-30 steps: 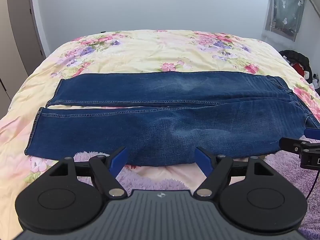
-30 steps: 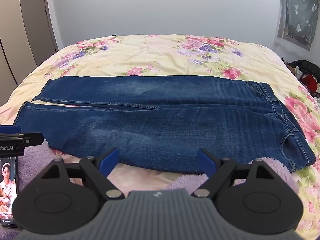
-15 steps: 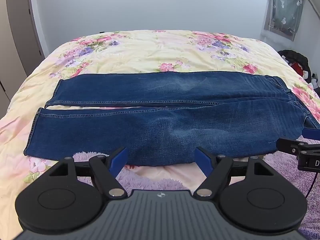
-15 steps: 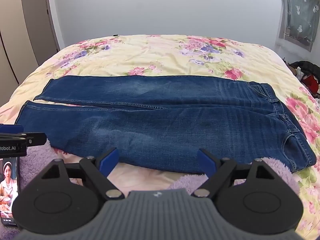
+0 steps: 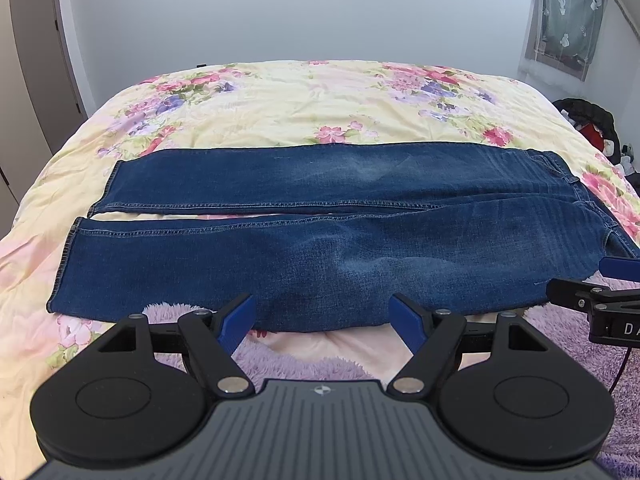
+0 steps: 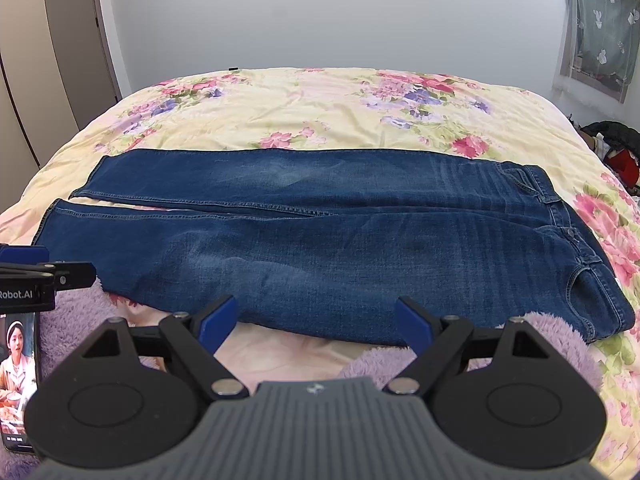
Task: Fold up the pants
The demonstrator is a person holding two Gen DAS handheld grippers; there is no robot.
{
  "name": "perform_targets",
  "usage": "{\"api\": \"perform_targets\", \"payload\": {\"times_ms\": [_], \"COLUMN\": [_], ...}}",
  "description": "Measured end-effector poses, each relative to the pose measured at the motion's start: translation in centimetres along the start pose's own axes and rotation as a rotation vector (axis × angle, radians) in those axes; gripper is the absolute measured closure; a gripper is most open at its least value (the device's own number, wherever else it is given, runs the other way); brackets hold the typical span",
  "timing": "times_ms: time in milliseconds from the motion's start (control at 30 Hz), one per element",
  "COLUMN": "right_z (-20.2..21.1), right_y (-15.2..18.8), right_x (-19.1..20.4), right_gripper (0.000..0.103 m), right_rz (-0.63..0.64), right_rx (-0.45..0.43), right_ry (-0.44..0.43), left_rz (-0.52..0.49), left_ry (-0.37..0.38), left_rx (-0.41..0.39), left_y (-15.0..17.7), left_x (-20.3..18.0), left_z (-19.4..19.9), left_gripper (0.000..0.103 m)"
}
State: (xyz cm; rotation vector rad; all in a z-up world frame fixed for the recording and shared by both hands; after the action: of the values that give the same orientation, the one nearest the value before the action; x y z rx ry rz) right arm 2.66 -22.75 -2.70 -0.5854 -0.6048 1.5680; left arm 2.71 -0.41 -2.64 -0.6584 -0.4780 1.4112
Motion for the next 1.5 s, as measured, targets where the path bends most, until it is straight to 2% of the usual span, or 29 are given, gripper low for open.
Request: {"api": "perform_targets", "payload": {"times_ms": [1500], "right_z": [-0.2], "right_y": [0.1], "right_x": [-0.4], "right_gripper": [0.021], "right_rz": [-0.007], "right_rx": [0.001], "right_ry": [-0.006], "left_rz": [-0.015], "left_ry": [0.009], "left_rx": [0.005], "left_y": [0.1], "left_x": [-1.4], "left_z": [-0.2], "left_gripper": [0.014]}}
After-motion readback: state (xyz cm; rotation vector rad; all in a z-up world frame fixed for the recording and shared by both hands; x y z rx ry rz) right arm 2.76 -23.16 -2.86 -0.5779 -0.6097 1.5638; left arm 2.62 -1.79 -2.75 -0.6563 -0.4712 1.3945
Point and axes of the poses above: each gripper's, at about its wrist camera, not at the fingertips, and z roughly against the way its jaws point, x to its left, y to its underside, the point moved 4 cm from there along -z, roughly the way its jaws point, and after that the axes turned 7 degrees about y, right-handed, at the moved point
